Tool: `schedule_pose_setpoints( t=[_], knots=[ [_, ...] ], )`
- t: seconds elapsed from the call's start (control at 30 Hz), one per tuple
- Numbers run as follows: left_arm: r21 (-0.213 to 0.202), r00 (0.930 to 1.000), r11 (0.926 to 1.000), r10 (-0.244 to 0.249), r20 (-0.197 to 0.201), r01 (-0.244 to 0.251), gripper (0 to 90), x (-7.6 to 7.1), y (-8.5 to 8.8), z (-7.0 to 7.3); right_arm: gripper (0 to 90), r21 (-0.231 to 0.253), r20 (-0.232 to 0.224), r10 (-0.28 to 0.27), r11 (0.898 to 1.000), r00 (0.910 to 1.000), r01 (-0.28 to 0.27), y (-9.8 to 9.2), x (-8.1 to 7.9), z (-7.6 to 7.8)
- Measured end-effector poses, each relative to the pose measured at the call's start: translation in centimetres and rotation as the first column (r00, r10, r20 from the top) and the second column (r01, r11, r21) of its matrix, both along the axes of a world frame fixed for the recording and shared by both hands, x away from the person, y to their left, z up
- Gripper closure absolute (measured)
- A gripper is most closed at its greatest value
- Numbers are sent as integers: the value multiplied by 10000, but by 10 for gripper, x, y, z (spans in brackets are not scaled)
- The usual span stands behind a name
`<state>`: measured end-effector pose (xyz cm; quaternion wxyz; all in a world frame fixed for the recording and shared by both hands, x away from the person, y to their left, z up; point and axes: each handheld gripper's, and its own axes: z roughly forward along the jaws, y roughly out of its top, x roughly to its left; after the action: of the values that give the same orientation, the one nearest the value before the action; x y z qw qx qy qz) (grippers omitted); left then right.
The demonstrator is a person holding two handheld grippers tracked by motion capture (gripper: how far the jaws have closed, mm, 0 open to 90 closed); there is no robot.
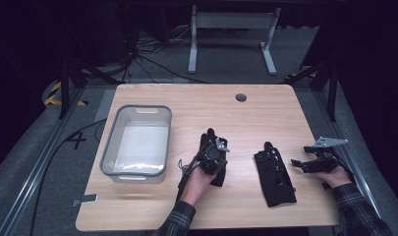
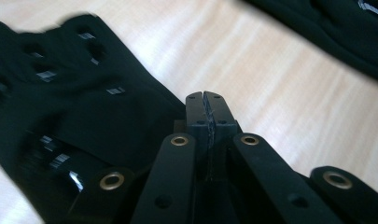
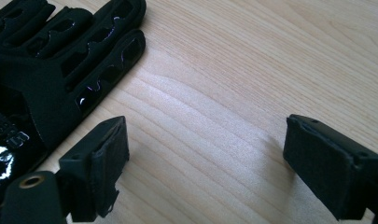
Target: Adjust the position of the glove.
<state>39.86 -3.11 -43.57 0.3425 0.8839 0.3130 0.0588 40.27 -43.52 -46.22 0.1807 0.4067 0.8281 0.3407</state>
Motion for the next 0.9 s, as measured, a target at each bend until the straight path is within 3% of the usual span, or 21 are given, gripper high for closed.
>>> schedule_pose_setpoints(
  t=[0.2, 0.27, 0.33, 0.37, 0.4, 0.43, 0.63, 0.8, 0.9],
  knots=[
    [-211, 9980, 9981, 579, 265, -573, 898, 26, 3, 6, 146, -12, 0, -2, 10000, 10000, 2, 0, 0, 0],
    [-223, 9979, 9980, 595, 253, -590, 898, 31, 4, 7, 146, -2, 1, 3, 10000, 10000, -3, 0, 0, 0],
    [-282, 9968, 9966, 784, 162, -780, 898, 47, 2, 7, 146, 0, 1, -2, 10000, 10000, 2, 0, 0, 0],
    [-282, 9968, 9966, 784, 162, -780, 898, 47, 2, 7, 146, 0, 1, -2, 10000, 10000, 2, 0, 0, 0],
    [-119, 9966, 9968, 792, 206, -790, 898, 57, -1, 5, 146, -9, 1, -3, 10000, 10000, 3, 0, 0, 0],
    [-216, 9963, 9962, 842, 162, -838, 898, 61, -3, 4, 146, 2, -1, -1, 10000, 10000, 1, 0, 0, 0],
    [-269, 9953, 9949, 973, 17, -972, 898, 76, -10, 1, 146, -16, 1, -4, 10000, 10000, 4, 0, 0, 0],
    [79, 9939, 9939, 1099, -31, -1098, 898, 85, -14, -8, 146, 4, 2, 1, 10000, 10000, -1, 0, 0, 0],
    [-53, 9938, 9939, 1098, -177, -1099, 898, 88, -13, -13, 146, -3, 3, -10, 10000, 10000, 10, 0, 0, 0]
  ],
)
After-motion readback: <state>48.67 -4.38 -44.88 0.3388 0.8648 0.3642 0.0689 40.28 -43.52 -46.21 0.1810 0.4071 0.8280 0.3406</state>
